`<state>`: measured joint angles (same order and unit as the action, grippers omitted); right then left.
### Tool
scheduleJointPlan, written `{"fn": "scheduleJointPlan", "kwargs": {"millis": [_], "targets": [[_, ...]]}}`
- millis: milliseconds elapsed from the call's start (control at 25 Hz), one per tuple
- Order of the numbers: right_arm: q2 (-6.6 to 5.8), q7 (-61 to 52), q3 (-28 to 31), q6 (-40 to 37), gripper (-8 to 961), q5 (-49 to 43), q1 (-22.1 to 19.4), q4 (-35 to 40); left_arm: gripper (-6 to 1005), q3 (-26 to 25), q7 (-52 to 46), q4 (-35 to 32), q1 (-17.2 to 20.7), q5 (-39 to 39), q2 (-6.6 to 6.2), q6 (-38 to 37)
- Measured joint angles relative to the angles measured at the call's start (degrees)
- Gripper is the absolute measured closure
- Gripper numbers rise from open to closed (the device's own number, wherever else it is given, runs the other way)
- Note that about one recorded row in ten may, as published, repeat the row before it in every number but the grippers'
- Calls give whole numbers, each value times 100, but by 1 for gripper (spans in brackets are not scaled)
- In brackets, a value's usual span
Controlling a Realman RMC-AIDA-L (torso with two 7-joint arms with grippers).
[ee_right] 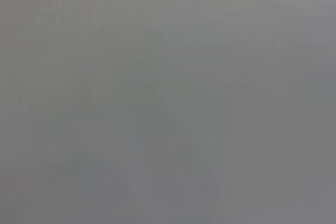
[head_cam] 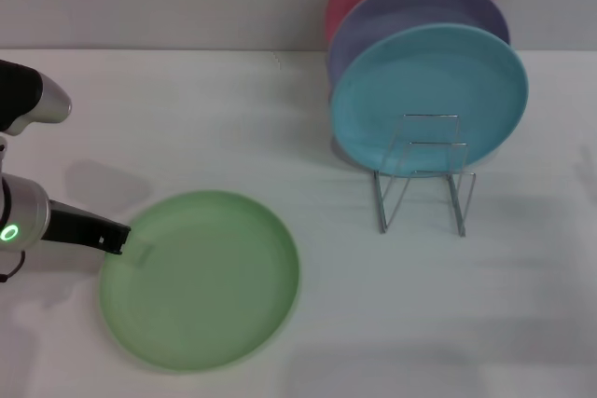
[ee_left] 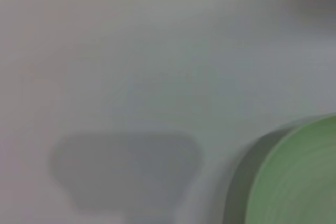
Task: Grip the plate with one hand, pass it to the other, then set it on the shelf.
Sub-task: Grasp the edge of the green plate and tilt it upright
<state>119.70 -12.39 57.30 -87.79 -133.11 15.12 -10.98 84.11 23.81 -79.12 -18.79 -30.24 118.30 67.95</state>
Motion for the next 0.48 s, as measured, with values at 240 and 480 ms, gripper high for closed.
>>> {"fn": "scheduleJointPlan", "kwargs": {"millis": [240,480], "targets": [[-7,0,0,-35,124,10,0,-3,988,-11,107,-298,115,-48,1,-71],[-9,0,0,-67,123,-1,-18,-43,988,-51,174,-589,197,-106,-3,-116]]}}
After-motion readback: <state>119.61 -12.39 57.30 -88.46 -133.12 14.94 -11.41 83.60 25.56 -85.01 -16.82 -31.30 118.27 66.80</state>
